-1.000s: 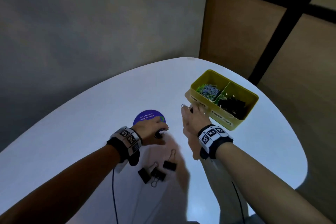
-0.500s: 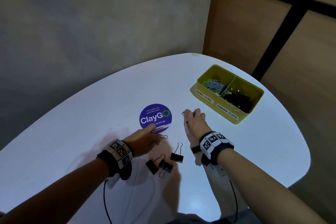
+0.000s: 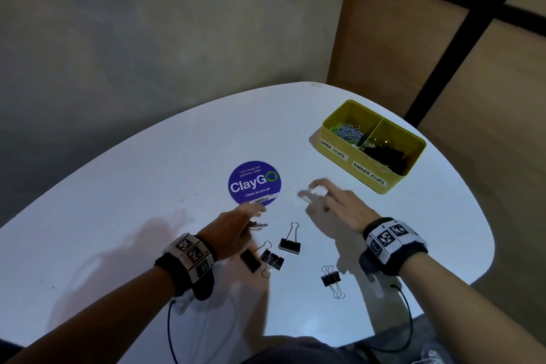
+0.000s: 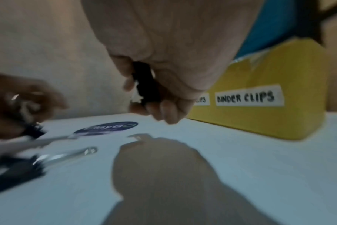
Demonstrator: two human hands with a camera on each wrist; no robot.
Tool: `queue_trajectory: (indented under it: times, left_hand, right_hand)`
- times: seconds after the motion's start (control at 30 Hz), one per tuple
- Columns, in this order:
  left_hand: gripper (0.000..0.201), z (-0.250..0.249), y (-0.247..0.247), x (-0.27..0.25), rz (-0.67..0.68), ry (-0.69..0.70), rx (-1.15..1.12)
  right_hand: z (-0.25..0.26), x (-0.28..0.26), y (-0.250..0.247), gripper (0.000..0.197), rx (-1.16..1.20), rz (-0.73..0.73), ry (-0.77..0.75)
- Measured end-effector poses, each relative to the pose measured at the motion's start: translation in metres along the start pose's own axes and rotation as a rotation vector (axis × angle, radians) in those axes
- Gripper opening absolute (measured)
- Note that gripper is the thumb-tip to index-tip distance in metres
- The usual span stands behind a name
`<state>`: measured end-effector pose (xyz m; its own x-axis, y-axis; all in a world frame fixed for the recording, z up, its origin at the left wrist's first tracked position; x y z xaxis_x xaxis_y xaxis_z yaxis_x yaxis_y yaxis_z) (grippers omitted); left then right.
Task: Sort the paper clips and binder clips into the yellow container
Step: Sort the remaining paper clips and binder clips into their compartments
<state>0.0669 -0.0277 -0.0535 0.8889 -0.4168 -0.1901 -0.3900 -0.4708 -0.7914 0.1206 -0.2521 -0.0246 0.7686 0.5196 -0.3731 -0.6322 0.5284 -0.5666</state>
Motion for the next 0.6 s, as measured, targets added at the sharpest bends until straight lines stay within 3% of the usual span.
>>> queue_trajectory:
  times: [0.07, 0.13, 0.2, 0.27, 0.37, 0.47, 0.6]
  left_hand:
    - [0.041, -0.007, 0.006, 0.002, 0.067, -0.029, 0.053]
    - [0.030, -0.017, 0.009, 0.004, 0.095, 0.009, 0.112]
    - [0.024, -0.024, 0.014, 0.007, 0.116, 0.055, 0.142]
    - [0.016, -0.033, 0.019, 0.011, 0.152, 0.083, 0.174]
    - [0.021, -0.049, 0.027, 0.020, 0.188, 0.066, 0.200]
    - [0.027, -0.057, 0.039, 0.034, 0.258, 0.028, 0.239]
    - [0.035, -0.066, 0.052, 0.054, 0.323, 0.074, 0.316]
  right_hand:
    - [0.004, -0.014, 0.020, 0.022, -0.171, 0.248, -0.045]
    - [-0.005, -0.024, 0.040, 0.006, -0.343, 0.423, -0.031]
    - [-0.019, -0.030, 0.051, 0.036, -0.468, 0.525, 0.005]
    - [-0.030, -0.029, 0.056, 0.048, -0.565, 0.541, 0.019]
    - [-0.036, -0.022, 0.062, 0.039, -0.655, 0.515, -0.057]
    - [-0.042, -0.013, 0.062, 0.026, -0.577, 0.482, -0.092]
    - [-0.043, -0.008, 0.055, 0.021, -0.437, 0.409, -0.097]
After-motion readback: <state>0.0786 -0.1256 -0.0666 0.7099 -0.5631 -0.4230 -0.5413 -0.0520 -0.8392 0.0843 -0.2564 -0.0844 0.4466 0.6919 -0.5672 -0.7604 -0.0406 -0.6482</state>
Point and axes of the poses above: each hand's wrist, its own x-axis towards the middle knuckle, its own y-axis out of the palm, z = x × y, the point moved 6 cm from there along x, towards the middle knuckle, and after that the axes turned 7 degrees about z, right-handed, at the moved point
